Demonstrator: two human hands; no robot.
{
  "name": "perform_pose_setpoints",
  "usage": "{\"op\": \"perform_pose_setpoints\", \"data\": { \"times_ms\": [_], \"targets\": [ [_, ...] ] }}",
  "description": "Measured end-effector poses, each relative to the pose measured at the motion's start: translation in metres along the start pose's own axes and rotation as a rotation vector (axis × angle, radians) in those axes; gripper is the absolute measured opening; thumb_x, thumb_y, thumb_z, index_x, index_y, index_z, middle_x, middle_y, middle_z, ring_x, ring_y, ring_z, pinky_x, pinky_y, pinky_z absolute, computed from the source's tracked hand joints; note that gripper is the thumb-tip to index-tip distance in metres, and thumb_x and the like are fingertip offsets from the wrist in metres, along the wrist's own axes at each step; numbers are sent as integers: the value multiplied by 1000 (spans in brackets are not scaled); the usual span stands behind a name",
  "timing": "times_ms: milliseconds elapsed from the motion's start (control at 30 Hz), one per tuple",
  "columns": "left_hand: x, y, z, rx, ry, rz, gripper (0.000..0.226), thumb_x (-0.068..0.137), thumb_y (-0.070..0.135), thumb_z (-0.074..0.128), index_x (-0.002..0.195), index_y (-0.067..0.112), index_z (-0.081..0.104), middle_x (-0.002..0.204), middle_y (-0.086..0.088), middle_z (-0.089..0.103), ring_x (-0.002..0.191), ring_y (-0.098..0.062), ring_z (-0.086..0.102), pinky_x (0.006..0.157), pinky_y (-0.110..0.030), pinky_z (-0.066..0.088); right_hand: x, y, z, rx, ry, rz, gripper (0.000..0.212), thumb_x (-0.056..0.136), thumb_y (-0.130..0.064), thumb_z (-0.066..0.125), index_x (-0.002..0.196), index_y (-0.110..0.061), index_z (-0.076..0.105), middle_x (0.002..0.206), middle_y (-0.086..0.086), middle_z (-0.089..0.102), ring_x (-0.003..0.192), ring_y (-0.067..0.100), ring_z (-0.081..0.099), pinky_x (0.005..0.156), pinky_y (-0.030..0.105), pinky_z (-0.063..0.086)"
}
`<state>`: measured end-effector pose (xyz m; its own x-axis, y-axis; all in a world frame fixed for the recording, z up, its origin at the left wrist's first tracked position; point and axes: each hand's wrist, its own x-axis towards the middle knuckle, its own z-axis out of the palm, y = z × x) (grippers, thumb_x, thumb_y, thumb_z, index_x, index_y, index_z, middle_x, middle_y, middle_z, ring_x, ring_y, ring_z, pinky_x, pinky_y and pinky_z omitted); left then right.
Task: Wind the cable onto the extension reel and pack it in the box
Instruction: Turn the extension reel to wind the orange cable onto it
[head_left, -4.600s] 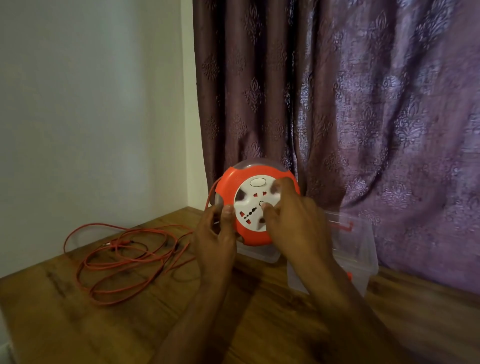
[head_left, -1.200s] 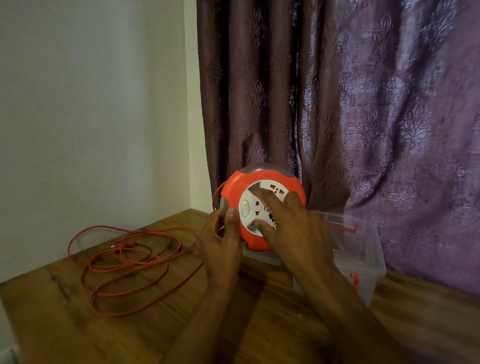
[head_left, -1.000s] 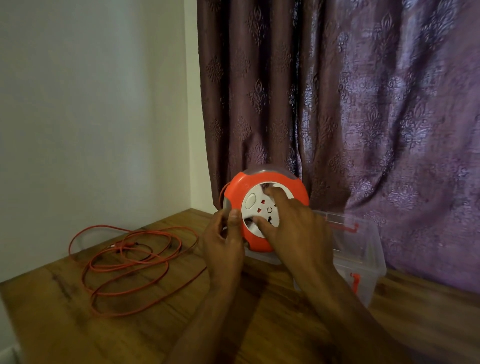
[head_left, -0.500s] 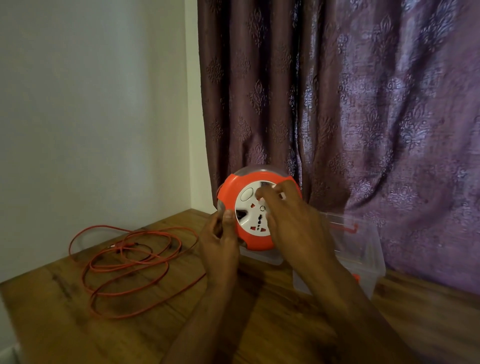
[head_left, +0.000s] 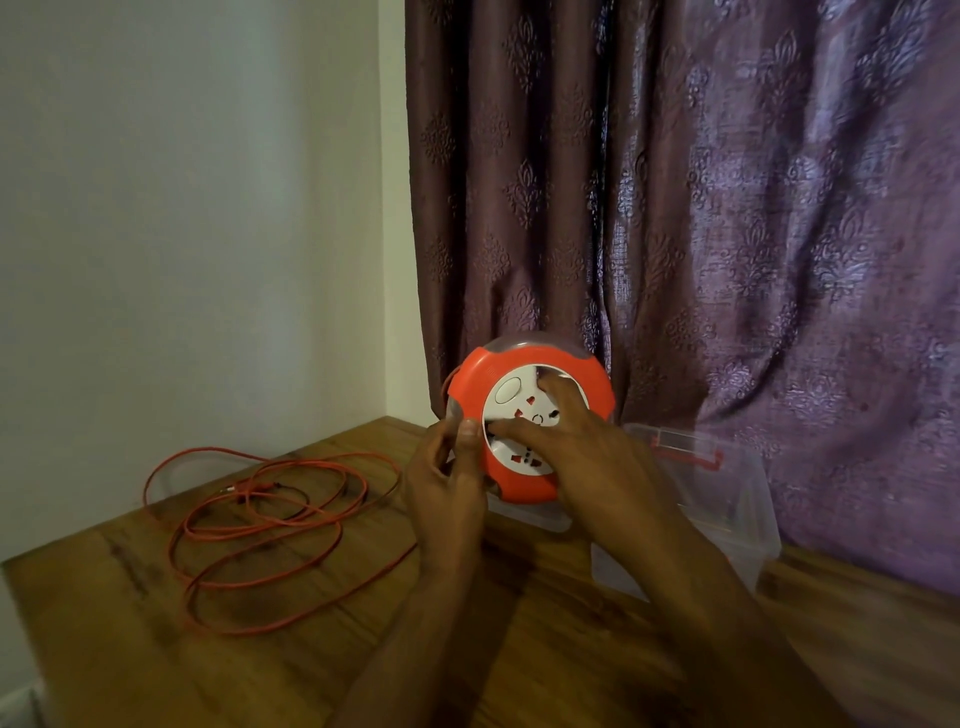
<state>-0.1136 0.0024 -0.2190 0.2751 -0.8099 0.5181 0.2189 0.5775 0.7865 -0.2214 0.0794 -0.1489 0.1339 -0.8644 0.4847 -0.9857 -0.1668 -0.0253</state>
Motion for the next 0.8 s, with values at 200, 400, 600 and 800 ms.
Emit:
{"op": "perform_pose_setpoints", "data": {
  "times_ms": [200, 400, 600, 800],
  "targets": [
    [0, 0, 0, 28, 2, -6, 54, 85, 59, 54, 126, 26, 64, 118, 3, 71, 106, -21, 68, 81, -47, 61, -1, 1, 0, 3, -27, -1, 59, 90, -26, 56, 139, -48, 31, 159, -4, -3, 142, 31, 20, 109, 48, 33],
    [2, 4, 0, -12, 4, -15, 55, 79, 63, 56, 113, 22, 70, 101, 8, 75, 91, -12, 73, 75, -42, 63, -2, 2, 1, 5, -12, -21, 62, 90, -27, 54, 141, -49, 27, 159, -3, -3, 143, 29, 20, 108, 46, 33],
    [0, 2, 0, -19, -11, -61, 45, 80, 60, 56, 107, 27, 70, 103, 5, 75, 91, -17, 74, 76, -46, 62, 0, 5, 5, -6, 4, -32, 57, 90, -31, 55, 138, -50, 30, 159, -5, -2, 141, 32, 23, 107, 48, 35],
    [0, 3, 0, -43, -2, -42, 52, 80, 62, 57, 114, 24, 69, 108, 3, 74, 97, -19, 72, 76, -42, 63, -2, 5, 11, -38, 73, -7, 62, 88, -35, 56, 138, -53, 24, 156, 2, 4, 130, 36, 40, 94, 47, 47]
  ]
}}
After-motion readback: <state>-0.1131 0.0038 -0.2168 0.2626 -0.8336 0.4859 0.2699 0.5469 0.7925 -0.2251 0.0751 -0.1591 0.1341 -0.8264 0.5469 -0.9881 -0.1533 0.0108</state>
